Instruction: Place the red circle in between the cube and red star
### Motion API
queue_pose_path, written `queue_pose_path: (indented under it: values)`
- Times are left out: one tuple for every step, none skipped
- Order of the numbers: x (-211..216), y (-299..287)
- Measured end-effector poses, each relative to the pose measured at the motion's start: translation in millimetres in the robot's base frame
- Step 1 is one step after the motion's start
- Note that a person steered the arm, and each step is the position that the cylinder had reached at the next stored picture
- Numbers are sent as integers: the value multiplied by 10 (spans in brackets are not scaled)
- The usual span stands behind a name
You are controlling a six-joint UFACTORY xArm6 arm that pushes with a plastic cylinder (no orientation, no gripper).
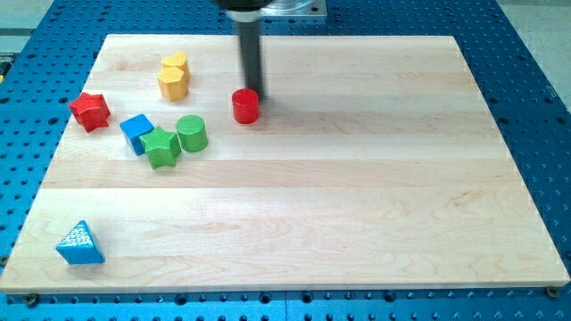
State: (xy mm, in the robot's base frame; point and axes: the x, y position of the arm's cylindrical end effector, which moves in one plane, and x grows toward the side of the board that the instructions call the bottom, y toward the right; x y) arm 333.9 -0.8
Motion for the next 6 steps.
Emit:
queue_pose_path:
  values:
    - [292, 10]
    - [324, -629]
    - [324, -1250]
    - [325, -1713]
    - [325, -1842]
    - [327, -2098]
